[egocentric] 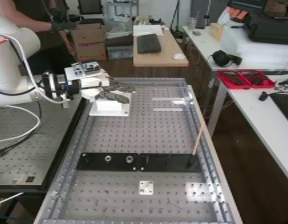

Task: Grab the smaller nut and place it in the white container

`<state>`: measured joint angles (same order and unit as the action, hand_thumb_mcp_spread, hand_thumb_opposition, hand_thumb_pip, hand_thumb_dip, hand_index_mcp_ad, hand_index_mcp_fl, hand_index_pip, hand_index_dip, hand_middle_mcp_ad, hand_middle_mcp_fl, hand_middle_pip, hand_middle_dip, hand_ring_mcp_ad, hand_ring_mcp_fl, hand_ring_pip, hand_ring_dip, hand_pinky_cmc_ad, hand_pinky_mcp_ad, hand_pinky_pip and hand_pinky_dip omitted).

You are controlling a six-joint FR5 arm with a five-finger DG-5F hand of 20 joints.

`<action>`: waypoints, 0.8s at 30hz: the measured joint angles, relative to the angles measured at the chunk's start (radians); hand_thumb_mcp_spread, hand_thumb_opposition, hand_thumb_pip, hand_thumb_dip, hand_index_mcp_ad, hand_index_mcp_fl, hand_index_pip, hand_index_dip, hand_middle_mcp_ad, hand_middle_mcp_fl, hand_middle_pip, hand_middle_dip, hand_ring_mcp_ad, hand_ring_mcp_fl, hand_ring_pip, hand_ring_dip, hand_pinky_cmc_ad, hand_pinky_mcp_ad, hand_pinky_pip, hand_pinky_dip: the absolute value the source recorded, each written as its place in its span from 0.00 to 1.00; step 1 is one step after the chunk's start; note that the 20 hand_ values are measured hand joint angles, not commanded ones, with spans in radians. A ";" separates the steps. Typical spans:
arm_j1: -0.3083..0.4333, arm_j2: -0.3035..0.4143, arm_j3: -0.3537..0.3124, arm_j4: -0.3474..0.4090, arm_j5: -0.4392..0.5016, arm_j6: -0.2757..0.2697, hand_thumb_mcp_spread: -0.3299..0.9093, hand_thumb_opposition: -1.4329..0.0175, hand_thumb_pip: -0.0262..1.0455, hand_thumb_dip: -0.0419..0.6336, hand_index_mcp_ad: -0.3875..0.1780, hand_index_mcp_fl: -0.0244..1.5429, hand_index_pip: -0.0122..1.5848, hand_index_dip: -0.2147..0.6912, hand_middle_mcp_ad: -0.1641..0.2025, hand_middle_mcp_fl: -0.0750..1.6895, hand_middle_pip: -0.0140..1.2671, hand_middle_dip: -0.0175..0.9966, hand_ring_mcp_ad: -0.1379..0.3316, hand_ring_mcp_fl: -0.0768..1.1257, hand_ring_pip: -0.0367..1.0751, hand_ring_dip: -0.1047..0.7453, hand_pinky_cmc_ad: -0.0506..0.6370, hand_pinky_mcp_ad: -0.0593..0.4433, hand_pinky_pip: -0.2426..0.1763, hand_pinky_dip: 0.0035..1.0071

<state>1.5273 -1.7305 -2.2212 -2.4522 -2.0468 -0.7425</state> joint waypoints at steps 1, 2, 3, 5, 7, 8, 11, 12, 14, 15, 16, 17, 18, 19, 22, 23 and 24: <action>0.012 -0.006 0.004 0.001 -0.008 0.006 0.67 0.32 0.57 0.44 0.30 0.27 0.95 0.32 0.41 0.21 0.11 0.33 0.54 0.12 0.13 0.30 0.63 0.74 0.73 0.27; 0.021 -0.011 0.008 0.002 -0.014 0.011 0.67 0.31 0.57 0.44 0.30 0.27 0.95 0.32 0.41 0.20 0.11 0.33 0.54 0.12 0.13 0.30 0.63 0.74 0.74 0.27; 0.030 -0.016 0.012 0.003 -0.020 0.015 0.67 0.31 0.57 0.44 0.30 0.27 0.95 0.32 0.41 0.21 0.11 0.33 0.54 0.12 0.13 0.30 0.63 0.74 0.74 0.27; 0.046 -0.023 0.017 0.004 -0.029 0.024 0.67 0.32 0.57 0.44 0.30 0.27 0.95 0.31 0.41 0.20 0.11 0.33 0.54 0.12 0.13 0.30 0.63 0.74 0.74 0.26; 0.065 -0.031 0.022 0.005 -0.038 0.034 0.67 0.32 0.57 0.44 0.30 0.27 0.95 0.31 0.41 0.21 0.11 0.33 0.54 0.12 0.13 0.30 0.63 0.74 0.74 0.26; 0.069 -0.033 0.023 0.005 -0.040 0.036 0.67 0.32 0.57 0.44 0.30 0.27 0.95 0.31 0.41 0.21 0.11 0.33 0.54 0.12 0.13 0.30 0.63 0.74 0.74 0.27; 0.088 -0.041 0.029 0.002 -0.047 0.045 0.67 0.31 0.56 0.44 0.30 0.27 0.95 0.32 0.41 0.20 0.11 0.33 0.54 0.12 0.13 0.30 0.63 0.74 0.74 0.27; 0.091 -0.045 0.032 -0.001 -0.047 0.049 0.67 0.31 0.56 0.44 0.30 0.27 0.95 0.32 0.41 0.20 0.11 0.33 0.54 0.12 0.13 0.30 0.63 0.74 0.74 0.26; 0.093 -0.047 0.036 -0.008 -0.044 0.052 0.67 0.31 0.56 0.44 0.30 0.26 0.94 0.32 0.41 0.20 0.11 0.33 0.54 0.12 0.13 0.30 0.63 0.74 0.74 0.27; 0.093 -0.049 0.039 -0.013 -0.039 0.054 0.68 0.32 0.57 0.44 0.30 0.26 0.92 0.32 0.41 0.20 0.11 0.33 0.54 0.12 0.13 0.30 0.63 0.74 0.74 0.27; 0.092 -0.050 0.042 -0.017 -0.036 0.056 0.68 0.33 0.57 0.44 0.30 0.25 0.90 0.32 0.41 0.21 0.11 0.33 0.54 0.12 0.13 0.30 0.63 0.74 0.74 0.27; 0.092 -0.051 0.043 -0.019 -0.033 0.058 0.67 0.34 0.57 0.44 0.30 0.26 0.87 0.32 0.41 0.19 0.11 0.33 0.54 0.11 0.13 0.30 0.63 0.74 0.74 0.27; 0.089 -0.052 0.046 -0.021 -0.028 0.062 0.66 0.35 0.57 0.44 0.30 0.22 0.84 0.33 0.41 0.19 0.11 0.33 0.54 0.11 0.13 0.30 0.63 0.74 0.74 0.27; 0.087 -0.053 0.047 -0.024 -0.024 0.065 0.64 0.36 0.57 0.44 0.30 0.14 0.79 0.32 0.41 0.18 0.11 0.33 0.54 0.10 0.13 0.30 0.63 0.74 0.74 0.27; 0.077 -0.055 0.053 -0.028 -0.003 0.082 0.62 0.37 0.57 0.44 0.30 0.06 0.70 0.29 0.41 0.16 0.10 0.33 0.54 0.09 0.13 0.30 0.63 0.74 0.73 0.29; 0.074 -0.055 0.054 -0.028 0.003 0.086 0.61 0.37 0.57 0.44 0.30 0.06 0.68 0.29 0.41 0.16 0.10 0.33 0.54 0.09 0.13 0.30 0.63 0.74 0.72 0.30; 0.068 -0.055 0.056 -0.027 0.015 0.096 0.60 0.38 0.57 0.44 0.30 0.06 0.64 0.27 0.41 0.16 0.10 0.33 0.54 0.09 0.13 0.30 0.63 0.74 0.70 0.31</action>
<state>1.5957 -1.7851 -2.1652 -2.4793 -2.0318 -0.6468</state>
